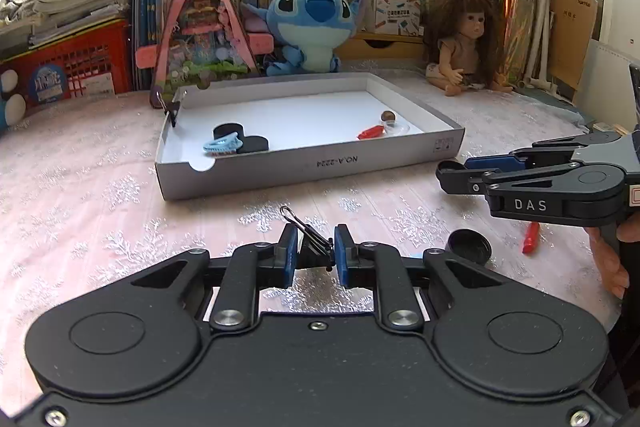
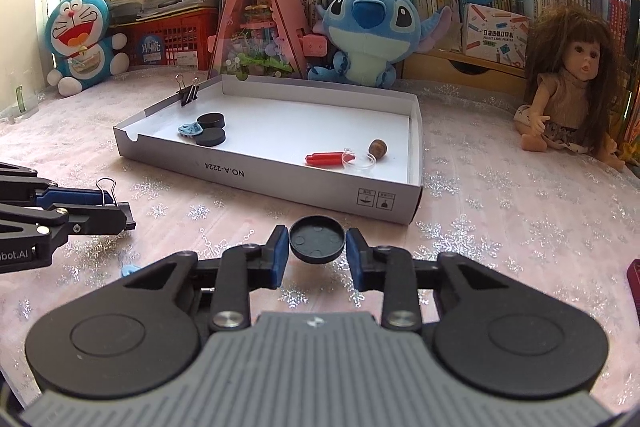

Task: Organize rigid objects
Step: 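Grasp a black binder clip with the left gripper while the right gripper grasps a black round lid, then carry the binder clip in the left gripper and black lid in the right gripper over the tray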

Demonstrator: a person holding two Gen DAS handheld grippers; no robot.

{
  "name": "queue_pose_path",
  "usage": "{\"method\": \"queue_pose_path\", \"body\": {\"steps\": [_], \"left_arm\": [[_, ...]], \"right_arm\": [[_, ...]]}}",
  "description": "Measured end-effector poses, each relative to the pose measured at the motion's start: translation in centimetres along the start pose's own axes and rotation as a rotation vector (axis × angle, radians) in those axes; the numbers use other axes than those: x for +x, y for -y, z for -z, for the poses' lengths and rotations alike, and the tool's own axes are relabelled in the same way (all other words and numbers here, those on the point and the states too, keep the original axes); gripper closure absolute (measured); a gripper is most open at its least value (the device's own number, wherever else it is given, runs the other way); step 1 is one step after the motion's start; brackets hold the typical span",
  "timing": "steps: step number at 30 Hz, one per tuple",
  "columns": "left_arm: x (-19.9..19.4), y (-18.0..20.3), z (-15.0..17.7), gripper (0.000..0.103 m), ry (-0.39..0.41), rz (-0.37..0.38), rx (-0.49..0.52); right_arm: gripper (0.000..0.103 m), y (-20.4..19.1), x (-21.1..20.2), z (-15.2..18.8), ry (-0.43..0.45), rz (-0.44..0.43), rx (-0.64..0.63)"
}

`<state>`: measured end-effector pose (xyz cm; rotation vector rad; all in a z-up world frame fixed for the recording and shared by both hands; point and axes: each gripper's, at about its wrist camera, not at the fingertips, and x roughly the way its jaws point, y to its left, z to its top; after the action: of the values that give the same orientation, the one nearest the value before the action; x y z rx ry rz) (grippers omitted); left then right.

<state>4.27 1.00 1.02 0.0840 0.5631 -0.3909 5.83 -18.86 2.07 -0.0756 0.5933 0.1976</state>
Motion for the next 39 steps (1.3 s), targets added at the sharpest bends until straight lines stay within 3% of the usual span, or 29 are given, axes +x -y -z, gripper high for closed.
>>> {"method": "queue_pose_path", "body": {"steps": [11, 24, 31, 39], "left_arm": [[-0.2, -0.7, -1.9, 0.085, 0.040, -0.015, -0.022], [1.1, -2.6, -7.4, 0.085, 0.129, -0.043, -0.046], [4.1, -4.5, -10.7, 0.085, 0.134, -0.058, -0.094], [10.1, -6.2, -12.6, 0.085, 0.128, -0.090, -0.185]], "right_arm": [[0.067, 0.3, -0.6, -1.0, 0.031, 0.021, 0.001], [0.067, 1.9, 0.1, -4.3, 0.077, 0.050, 0.039], [0.067, 4.0, 2.2, -6.8, 0.059, 0.039, 0.127], [0.067, 4.7, 6.0, -8.6, 0.037, 0.032, 0.186]]}}
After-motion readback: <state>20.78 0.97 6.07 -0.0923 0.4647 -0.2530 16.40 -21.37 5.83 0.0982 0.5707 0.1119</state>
